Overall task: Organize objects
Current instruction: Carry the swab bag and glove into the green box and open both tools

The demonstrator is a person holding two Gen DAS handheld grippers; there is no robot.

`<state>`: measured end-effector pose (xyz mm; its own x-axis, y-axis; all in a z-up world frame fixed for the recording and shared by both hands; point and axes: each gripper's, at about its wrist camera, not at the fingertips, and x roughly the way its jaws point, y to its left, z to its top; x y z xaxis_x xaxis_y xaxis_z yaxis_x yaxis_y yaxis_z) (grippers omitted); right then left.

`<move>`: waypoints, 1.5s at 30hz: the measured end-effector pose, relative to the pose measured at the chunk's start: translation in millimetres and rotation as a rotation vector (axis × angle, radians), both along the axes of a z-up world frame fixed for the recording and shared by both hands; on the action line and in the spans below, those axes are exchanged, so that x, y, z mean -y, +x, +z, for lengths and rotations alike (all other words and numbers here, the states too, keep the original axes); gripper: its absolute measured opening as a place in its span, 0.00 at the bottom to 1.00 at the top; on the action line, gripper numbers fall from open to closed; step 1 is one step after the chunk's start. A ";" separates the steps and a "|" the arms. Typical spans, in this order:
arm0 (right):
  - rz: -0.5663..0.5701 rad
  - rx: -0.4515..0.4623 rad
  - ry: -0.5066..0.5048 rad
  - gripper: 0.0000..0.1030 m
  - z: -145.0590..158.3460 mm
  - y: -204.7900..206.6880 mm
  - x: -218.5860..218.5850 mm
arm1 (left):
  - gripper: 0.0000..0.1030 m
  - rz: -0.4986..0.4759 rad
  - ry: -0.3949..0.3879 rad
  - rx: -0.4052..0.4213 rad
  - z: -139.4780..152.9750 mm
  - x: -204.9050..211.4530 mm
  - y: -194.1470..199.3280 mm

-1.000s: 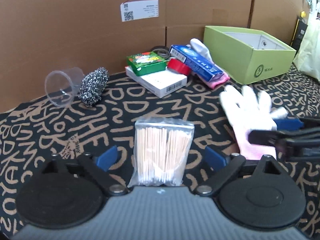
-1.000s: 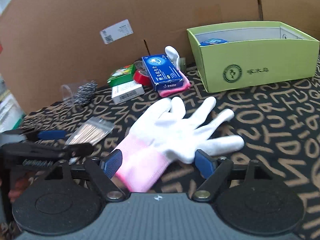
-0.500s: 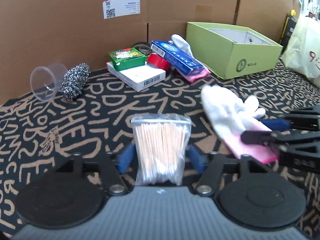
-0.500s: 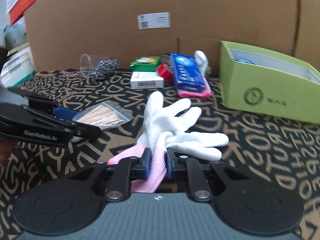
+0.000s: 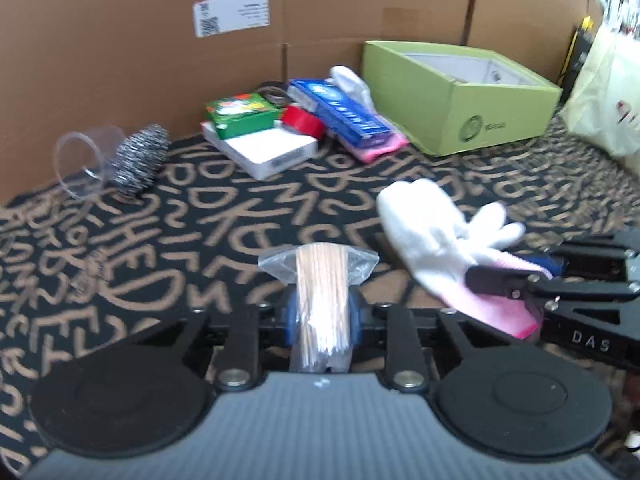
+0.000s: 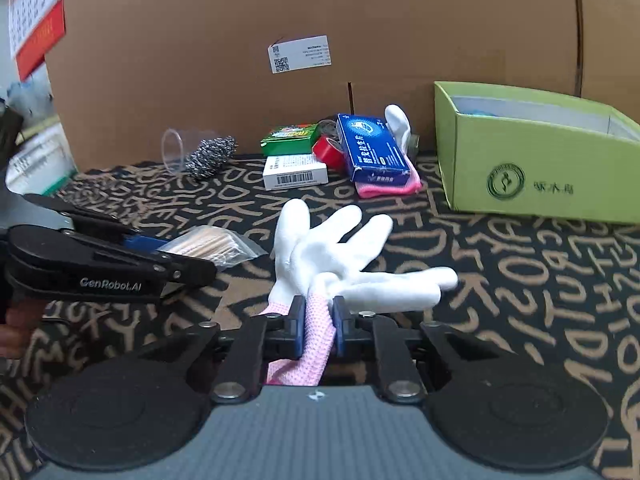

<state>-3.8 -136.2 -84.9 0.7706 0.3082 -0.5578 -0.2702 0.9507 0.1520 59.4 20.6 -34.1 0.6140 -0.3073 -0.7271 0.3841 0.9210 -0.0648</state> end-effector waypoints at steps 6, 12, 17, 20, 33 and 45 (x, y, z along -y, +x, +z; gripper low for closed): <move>-0.037 0.067 0.050 0.15 32.2 -24.6 46.7 | 0.22 -0.110 -0.102 0.022 36.6 29.8 2.8; -0.122 0.167 0.008 0.15 79.1 -19.7 103.7 | 0.22 -0.238 -0.151 0.122 89.4 88.6 23.5; -0.215 0.225 -0.033 0.15 110.2 16.8 142.6 | 0.22 -0.260 -0.153 0.187 120.8 146.0 65.1; -0.277 0.239 -0.033 0.15 117.4 50.6 164.4 | 0.22 -0.240 -0.131 0.198 120.7 177.5 97.5; -0.203 0.065 -0.183 0.15 56.6 189.9 209.0 | 0.23 -0.201 -0.058 0.091 47.1 249.4 201.4; -0.302 0.157 -0.177 0.70 80.0 158.8 221.7 | 1.00 -0.107 -0.166 0.243 63.1 204.7 164.2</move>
